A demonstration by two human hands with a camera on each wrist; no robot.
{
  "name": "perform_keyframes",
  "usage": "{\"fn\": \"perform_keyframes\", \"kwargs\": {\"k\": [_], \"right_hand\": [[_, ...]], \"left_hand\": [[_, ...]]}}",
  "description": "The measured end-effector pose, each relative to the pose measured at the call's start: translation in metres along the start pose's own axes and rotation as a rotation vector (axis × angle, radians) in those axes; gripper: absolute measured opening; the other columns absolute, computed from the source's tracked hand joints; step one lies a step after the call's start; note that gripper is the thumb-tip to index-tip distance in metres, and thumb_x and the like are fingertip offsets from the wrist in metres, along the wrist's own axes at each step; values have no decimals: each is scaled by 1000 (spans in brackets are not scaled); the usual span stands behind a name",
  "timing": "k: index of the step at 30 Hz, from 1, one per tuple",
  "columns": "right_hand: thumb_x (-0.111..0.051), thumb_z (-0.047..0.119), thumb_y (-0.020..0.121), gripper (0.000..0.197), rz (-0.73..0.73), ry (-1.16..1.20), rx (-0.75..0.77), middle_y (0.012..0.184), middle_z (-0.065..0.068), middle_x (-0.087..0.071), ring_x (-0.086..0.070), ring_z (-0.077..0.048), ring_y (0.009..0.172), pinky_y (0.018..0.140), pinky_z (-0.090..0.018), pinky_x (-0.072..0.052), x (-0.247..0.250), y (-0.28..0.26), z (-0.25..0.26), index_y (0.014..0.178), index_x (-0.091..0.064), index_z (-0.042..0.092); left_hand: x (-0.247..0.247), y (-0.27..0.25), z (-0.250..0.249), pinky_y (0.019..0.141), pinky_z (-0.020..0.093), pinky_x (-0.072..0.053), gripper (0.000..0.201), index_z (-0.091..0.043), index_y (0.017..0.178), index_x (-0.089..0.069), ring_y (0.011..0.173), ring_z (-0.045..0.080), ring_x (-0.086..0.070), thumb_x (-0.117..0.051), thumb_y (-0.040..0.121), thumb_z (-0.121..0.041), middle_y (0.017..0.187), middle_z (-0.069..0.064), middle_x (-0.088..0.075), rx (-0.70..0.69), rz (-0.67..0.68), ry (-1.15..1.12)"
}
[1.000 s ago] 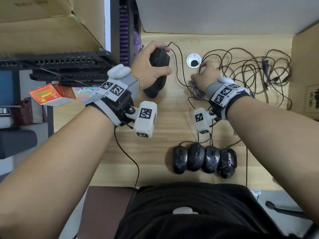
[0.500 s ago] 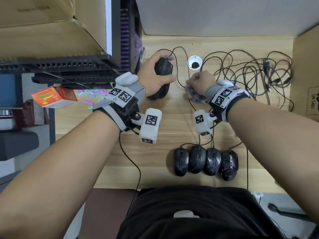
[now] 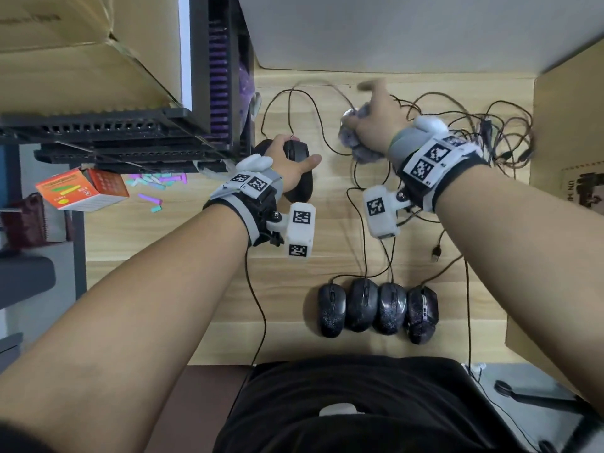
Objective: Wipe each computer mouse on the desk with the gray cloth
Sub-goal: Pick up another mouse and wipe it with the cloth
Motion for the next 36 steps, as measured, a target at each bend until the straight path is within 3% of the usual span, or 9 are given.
{"fn": "perform_keyframes", "kwargs": {"k": [2,5,8,12,15,18,24,28,36], "right_hand": [[-71,33,86,45,262,15,-44,74,-2,-68,-58,-24,52,50,-35,-52,-36,-18,-5,123,-47,24],[-74,52,78,49,395,-261,19,87,2,-66,-63,-15,69,56,-28,-52,-70,-24,-15,114,-58,23],[-73,51,78,48,378,-257,29,85,-1,-66,-63,-19,78,59,-25,-46,-89,-22,-22,108,-64,15],[-68,40,86,32,305,-168,-72,72,2,-60,-57,-17,69,55,-24,-42,-99,-11,-37,97,-62,11],[-67,46,86,32,214,-136,-136,78,0,-64,-61,-21,79,68,-30,-52,-98,-2,-43,91,-59,15],[-69,52,83,48,147,-178,-168,99,-6,-68,-64,-25,95,91,-38,-52,-98,1,-40,106,-63,11],[-80,42,75,47,48,-62,-205,94,-1,-65,-63,-22,85,83,-38,-55,-107,6,-41,103,-54,14],[-80,41,75,48,17,-50,-179,90,4,-60,-58,-17,82,71,-29,-44,-109,6,-43,105,-51,17],[-74,48,79,50,81,-80,-170,101,4,-61,-56,-16,92,79,-28,-43,-104,0,-49,114,-55,19]], "left_hand": [[0,4,3,100,36,-45,63,-17,135,-51,112,23,-56,-77,85,-46,122,2,-59,36,-22,-21],[-3,5,3,104,37,-47,65,-19,139,-50,115,23,-59,-78,85,-42,118,1,-60,66,-27,-98],[-9,4,2,109,40,-46,73,-21,148,-44,121,22,-57,-78,86,-40,132,4,-59,75,14,-92],[-3,2,3,114,36,-38,81,-18,156,-34,136,24,-48,-77,88,-33,151,7,-48,73,29,26],[16,-1,3,96,23,-39,69,-16,147,-45,125,22,-54,-77,88,-27,137,9,-55,39,-56,113],[28,-5,17,85,22,-37,58,-14,138,-50,109,21,-55,-77,87,-22,119,8,-55,69,-98,134],[28,-12,38,63,20,-30,58,-10,137,-47,95,16,-46,-76,87,-16,109,5,-46,103,-80,167],[27,-17,43,73,20,-30,58,-10,136,-48,96,17,-46,-77,86,-17,111,6,-47,103,-74,187],[30,-25,54,81,26,-39,55,-12,133,-50,96,17,-51,-77,87,-21,113,4,-52,165,-39,178]]}}
Point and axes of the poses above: each hand's wrist, its own y-axis towards the middle knuckle, its own x-axis out of the back of the hand, z = x × y, the point moved 10 cm from there along y, towards the middle knuckle
